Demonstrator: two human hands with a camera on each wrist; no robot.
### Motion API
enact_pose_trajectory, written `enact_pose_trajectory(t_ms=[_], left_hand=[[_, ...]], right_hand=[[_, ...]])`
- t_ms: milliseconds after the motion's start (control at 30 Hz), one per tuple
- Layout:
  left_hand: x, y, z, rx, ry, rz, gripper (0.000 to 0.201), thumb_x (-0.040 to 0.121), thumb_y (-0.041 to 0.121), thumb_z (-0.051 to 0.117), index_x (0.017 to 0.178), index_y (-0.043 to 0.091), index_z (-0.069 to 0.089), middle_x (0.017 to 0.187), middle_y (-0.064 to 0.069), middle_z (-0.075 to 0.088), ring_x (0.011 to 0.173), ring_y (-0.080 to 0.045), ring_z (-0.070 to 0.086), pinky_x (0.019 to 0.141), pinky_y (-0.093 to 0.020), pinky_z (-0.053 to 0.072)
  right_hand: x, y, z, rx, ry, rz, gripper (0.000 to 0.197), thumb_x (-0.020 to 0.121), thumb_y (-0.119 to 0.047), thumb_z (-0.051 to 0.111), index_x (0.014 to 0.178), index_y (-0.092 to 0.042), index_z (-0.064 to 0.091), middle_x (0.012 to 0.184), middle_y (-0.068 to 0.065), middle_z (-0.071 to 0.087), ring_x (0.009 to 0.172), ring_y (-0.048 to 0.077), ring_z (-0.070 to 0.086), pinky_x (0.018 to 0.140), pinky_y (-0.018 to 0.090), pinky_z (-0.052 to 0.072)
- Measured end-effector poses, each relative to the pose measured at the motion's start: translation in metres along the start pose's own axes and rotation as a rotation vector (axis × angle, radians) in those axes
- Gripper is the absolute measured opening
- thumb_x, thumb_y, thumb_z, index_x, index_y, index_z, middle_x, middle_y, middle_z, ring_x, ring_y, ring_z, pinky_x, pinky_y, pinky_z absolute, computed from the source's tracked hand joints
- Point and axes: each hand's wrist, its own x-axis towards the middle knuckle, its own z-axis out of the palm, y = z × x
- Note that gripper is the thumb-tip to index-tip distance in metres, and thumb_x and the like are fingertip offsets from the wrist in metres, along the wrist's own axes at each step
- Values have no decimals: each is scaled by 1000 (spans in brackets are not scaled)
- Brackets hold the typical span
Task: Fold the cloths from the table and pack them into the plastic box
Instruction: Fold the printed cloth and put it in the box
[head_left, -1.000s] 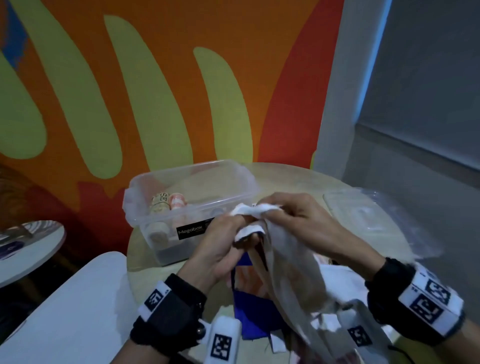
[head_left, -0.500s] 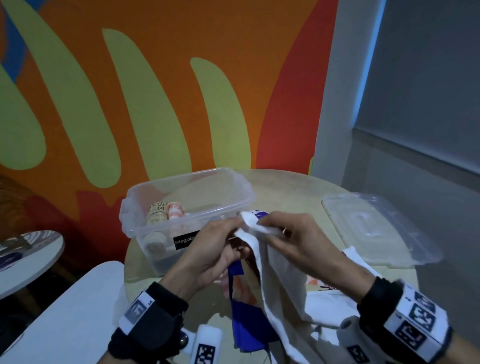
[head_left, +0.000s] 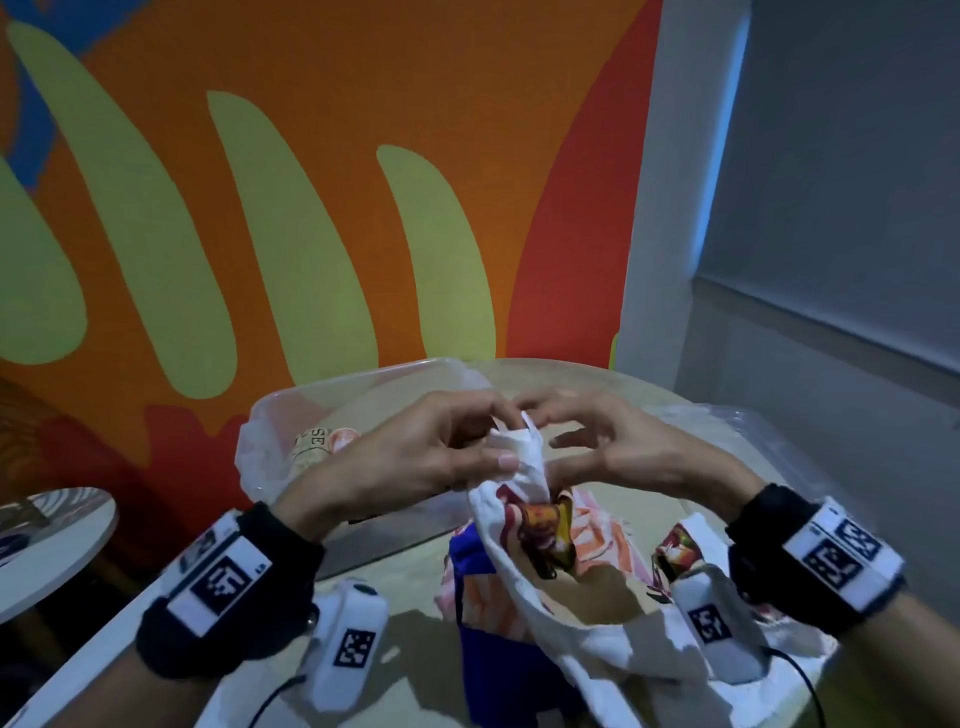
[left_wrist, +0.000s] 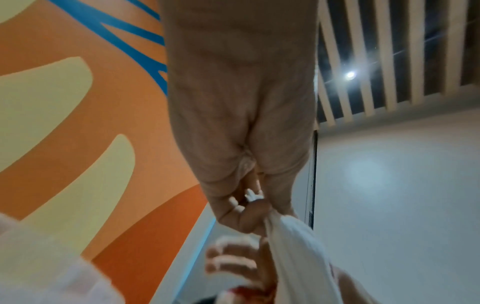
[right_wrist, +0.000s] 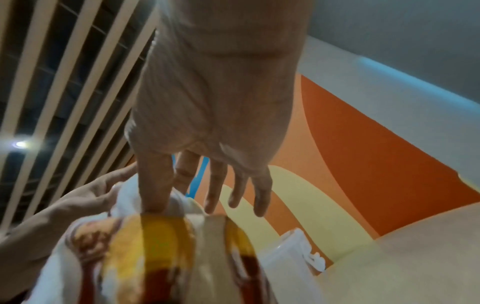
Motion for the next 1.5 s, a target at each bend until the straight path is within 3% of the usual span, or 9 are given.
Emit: enact_pose_trajectory(t_ms=[167,333,467,667,900,1000,1233,1367,1500], left_hand=[[4,25,-45,186,68,46,13,96,18,68,107,12,65,88,-6,72,75,-15,63,63,-25,49],[7,33,-75,356,180,54,6,92,19,72,93,14,69,79,0,71,69,-9,61,62,-21,50],[11,40,-91,287,307,84,13,88,14,75,92,3,70,80,-5,75,72,-10,68,66,-17,52],[28,56,-109,188,580,172,17,84,8,78,94,-5,73,86,-16,77,75,-17,72,69,-21,59],[59,64,-110,294,594,198,16,89,7,77,104,6,79,91,-5,79,84,-13,75,78,-26,62],[72,60,-102,340,561,202,16,88,8,77,104,8,80,94,-2,79,89,-12,76,84,-31,63],[93,31,-78,474,478,107,17,86,12,81,103,12,81,91,3,79,83,-4,74,80,-26,63],[99,18,-72,512,445,78,17,85,11,82,102,14,82,87,8,78,77,0,73,71,-18,58],[99,11,-76,513,438,43,12,85,10,82,96,14,83,77,7,78,74,-11,74,71,-30,61]], right_hand=[[3,-8,-8,134,-11,-25,15,87,-13,80,90,-3,71,111,15,72,101,32,69,94,60,52],[8,-23,-33,306,327,-109,18,83,-6,77,96,1,66,82,17,71,71,19,66,66,24,53],[10,-38,-63,192,353,-178,26,87,-9,77,110,-10,65,94,27,66,82,24,64,70,29,52],[10,-57,-89,-325,403,-175,23,98,-8,65,105,-25,78,94,-11,70,86,8,67,71,26,56],[24,-60,-88,-893,227,54,34,104,-10,46,99,-31,72,83,-1,37,75,15,38,59,28,30],[24,-59,-77,-914,99,172,22,105,-16,43,94,-30,55,84,-1,46,77,22,49,63,31,38],[16,-37,-74,-946,-24,342,13,99,-18,56,103,-22,68,85,1,63,78,27,64,68,41,55],[10,-31,-76,-880,29,269,19,93,-9,60,98,-25,69,90,1,64,79,25,64,66,36,53],[3,-34,-85,-671,203,98,14,84,-8,74,95,-16,70,84,-4,66,75,14,59,67,34,50]])
